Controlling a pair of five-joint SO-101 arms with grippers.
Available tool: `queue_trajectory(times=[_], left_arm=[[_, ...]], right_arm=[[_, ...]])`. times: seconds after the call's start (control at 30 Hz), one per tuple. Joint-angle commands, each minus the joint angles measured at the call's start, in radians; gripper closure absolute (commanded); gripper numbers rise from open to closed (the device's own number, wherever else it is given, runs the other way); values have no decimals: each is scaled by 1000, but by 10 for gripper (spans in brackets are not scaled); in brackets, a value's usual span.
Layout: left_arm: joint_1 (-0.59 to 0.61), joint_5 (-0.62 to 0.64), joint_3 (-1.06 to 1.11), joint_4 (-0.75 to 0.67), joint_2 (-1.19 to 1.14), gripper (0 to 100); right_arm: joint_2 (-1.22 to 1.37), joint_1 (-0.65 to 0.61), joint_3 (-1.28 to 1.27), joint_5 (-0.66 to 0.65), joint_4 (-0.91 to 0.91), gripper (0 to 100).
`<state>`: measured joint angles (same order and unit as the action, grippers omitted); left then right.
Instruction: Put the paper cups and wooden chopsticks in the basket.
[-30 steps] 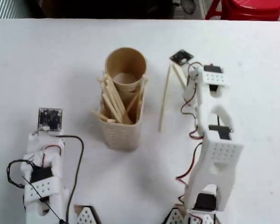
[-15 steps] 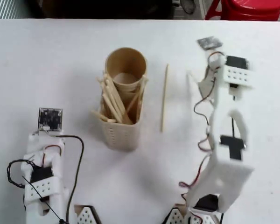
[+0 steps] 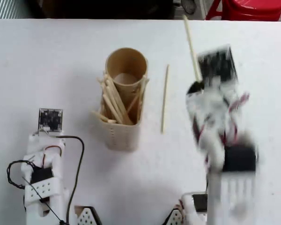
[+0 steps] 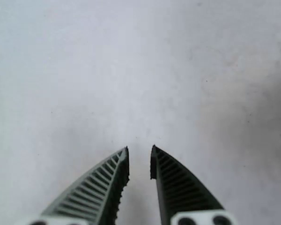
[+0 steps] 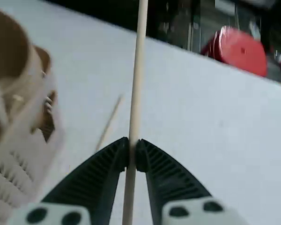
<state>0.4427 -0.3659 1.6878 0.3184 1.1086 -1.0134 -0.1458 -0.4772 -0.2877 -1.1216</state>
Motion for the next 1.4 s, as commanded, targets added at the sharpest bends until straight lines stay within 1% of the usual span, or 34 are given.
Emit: queue_trajectory(times=[0.0,0.1,0.27,0.33,0.4,0.5,0.7,0.73,0.83,0.9,1.0,1.13,1.2,1.37], left_arm=[[8,-12,-2,2,16,902],[8,-12,-2,2,16,902],[8,-12,-2,2,16,902],[8,-12,-2,2,16,902],[8,-12,-2,2,16,902],[8,-12,-2,2,16,902],[8,-12,-2,2,16,902],[8,-12,-2,2,16,902],[8,-12,-2,2,16,902],[8,-12,-2,2,16,902],[8,-12,-2,2,16,902],[8,-12,-2,2,16,902],[8,-12,-2,2,16,902],[8,-12,-2,2,16,902]], right_arm=[[-182,-136,-52,54,119,981],[-203,-245,-94,92,282,981],[-147,-433,-167,106,670,981],[-84,-479,-183,104,782,981],[-16,-492,-186,104,828,981],[42,-496,-187,112,825,981],[56,-499,-204,114,831,978],[58,-499,-206,114,831,964],[59,-499,-215,114,831,871],[59,-499,-218,124,831,831],[58,-498,-216,193,832,838],[47,-489,-215,203,826,839],[24,-443,-215,203,794,840],[-122,-278,-219,203,567,840]])
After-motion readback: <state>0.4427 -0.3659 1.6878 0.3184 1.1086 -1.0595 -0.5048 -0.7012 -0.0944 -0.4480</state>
